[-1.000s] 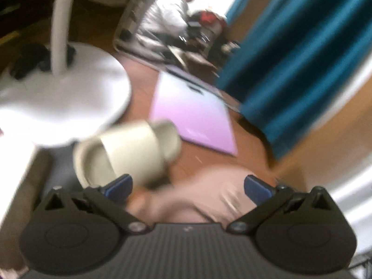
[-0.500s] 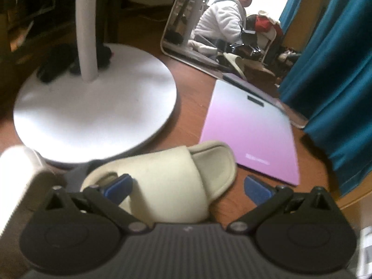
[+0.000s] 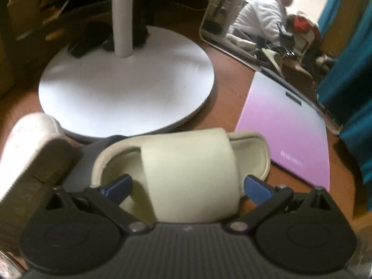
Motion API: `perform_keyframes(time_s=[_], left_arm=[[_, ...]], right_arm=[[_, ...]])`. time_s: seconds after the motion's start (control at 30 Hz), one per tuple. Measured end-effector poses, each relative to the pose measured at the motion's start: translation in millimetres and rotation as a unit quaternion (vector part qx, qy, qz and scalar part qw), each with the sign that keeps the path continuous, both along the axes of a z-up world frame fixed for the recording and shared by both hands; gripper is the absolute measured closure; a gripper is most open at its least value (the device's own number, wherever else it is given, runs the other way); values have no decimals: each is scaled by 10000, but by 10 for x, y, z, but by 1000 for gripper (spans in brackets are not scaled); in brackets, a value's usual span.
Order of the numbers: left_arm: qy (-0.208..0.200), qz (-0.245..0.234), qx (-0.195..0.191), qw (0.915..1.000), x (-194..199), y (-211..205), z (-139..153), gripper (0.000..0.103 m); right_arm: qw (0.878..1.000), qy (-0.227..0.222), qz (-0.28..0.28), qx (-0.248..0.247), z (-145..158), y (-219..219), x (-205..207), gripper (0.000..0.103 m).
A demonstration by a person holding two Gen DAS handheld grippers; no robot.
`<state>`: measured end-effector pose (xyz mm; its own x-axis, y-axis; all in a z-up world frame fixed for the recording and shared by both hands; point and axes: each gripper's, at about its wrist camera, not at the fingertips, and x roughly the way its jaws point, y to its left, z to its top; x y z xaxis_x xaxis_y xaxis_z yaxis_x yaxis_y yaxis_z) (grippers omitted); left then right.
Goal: Organize scattered shoes
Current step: 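Grasp the second cream slide beside the pink scale with the left tool, then carry the second slide with the left tool to the rack and release it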
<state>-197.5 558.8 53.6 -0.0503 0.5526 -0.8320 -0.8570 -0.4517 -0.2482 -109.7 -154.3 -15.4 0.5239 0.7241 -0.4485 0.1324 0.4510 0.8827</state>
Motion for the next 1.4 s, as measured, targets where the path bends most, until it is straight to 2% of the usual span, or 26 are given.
perform_keyframes(time_s=[0.07,0.17,0.23,0.3,0.33,0.4,0.47,0.63,0.77,0.87,0.93,1.0,1.03,1.13,1.2,1.27,1.33,1.4], left_arm=[[-29,-224,-119,9997,23,103,-30,1],[358,-819,-332,9954,97,183,-77,1],[468,-1024,-323,9931,102,169,-87,6],[350,-891,-201,9952,39,103,-62,14],[138,-775,-124,9968,-20,66,-39,16],[-272,-446,24,9986,-146,-32,58,17],[-333,-66,89,9994,-209,-124,175,18],[35,-62,567,9984,-218,-313,520,21],[-105,-437,1134,9925,-192,-556,903,20],[-455,-1071,1676,9790,-156,-873,1242,20],[-680,-1796,2138,9578,-30,-1303,1497,20],[-831,-2183,2251,9459,85,-1613,1582,20],[-961,-2515,2288,9355,199,-1874,1626,19],[-1129,-3325,2179,9106,519,-2542,1602,19],[-1122,-4012,1949,8880,793,-3092,1461,19],[-1135,-4375,1766,8744,945,-3408,1348,19],[-1124,-4859,1519,8534,1170,-3906,1143,19],[-1104,-5106,1490,8396,1296,-4212,992,19]], right_arm=[[10000,7,27,42,-4,15,6,0],[9999,13,100,119,-9,57,20,0],[9999,-31,150,59,9,79,14,0],[9998,-88,152,38,38,67,2,0],[9998,-100,130,76,54,54,0,0],[9997,-132,52,184,78,21,-3,0],[9994,-182,-38,280,92,-7,1,0],[9990,-183,-123,396,95,-25,17,0],[9981,-318,-134,518,145,-57,0,0],[9963,-385,-277,716,175,-128,-10,0],[9944,-414,-434,872,182,-194,-13,0],[9935,-442,-587,870,184,-245,-17,0],[9930,-449,-706,830,187,-280,-19,0],[9902,-437,-1114,724,190,-404,-54,0],[9873,-436,-1391,624,191,-506,-80,0],[9831,-439,-1727,429,194,-624,-92,0],[9792,-426,-1974,202,192,-703,-82,0],[9747,-387,-2202,25,181,-774,-72,0]])
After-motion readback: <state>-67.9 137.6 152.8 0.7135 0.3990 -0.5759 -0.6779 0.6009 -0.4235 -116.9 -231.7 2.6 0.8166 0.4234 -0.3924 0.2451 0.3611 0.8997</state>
